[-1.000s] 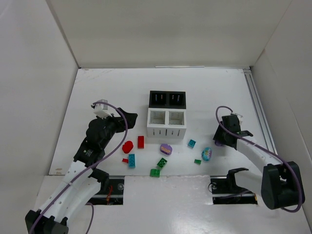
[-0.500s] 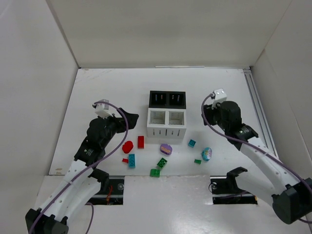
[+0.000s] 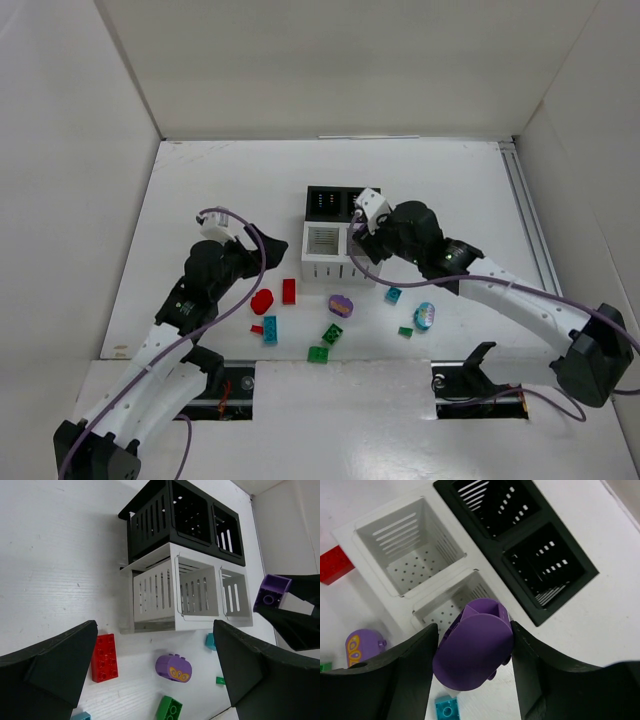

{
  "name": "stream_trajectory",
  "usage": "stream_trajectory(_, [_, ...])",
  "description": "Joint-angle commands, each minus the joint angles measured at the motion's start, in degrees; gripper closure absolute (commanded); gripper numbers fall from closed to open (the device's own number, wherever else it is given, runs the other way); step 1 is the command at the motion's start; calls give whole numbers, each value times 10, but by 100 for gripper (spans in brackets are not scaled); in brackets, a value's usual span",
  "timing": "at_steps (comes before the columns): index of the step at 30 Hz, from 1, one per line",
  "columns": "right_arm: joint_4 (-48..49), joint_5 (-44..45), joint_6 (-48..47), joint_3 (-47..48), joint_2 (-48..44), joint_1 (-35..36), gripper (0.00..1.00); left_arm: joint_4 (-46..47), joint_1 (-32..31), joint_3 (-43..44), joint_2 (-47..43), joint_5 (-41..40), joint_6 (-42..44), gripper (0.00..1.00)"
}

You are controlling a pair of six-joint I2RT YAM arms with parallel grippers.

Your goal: Sort the legos into containers by color

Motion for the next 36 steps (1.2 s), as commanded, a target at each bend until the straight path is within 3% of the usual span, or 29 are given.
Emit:
stream_trajectory(1, [26,-9,-19,30,2,10,75,-7,0,2,-4,6,-13,0])
stream_trajectory(3, [26,-9,-19,30,2,16,69,-12,0,2,-4,6,-14,0])
stream_trajectory(7, [26,-16,-19,23,-10,16,46,-12,0,2,-9,6,-14,0])
stream_trajectory(8, [26,-16,-19,18,-11,16,44,-12,0,2,-9,6,-14,0])
stream_trajectory(12, [26,-23,-24,18,-11,16,40,-12,0,8,-9,1,-14,0])
stream_trajectory(21, [26,-70,-30,18,-5,16,43,-12,0,8,-9,1,-14,0])
stream_trajectory(24, [26,-92,-44,18,-11,16,38,-12,0,8,-9,1,-14,0])
stream_trajectory(28, [26,-92,-44,13,-16,16,21,-12,0,8,-9,1,-14,0])
stream_trajectory(36, [-5,-86,-54,13,-46,16,15,-18,0,13,-9,1,-14,0])
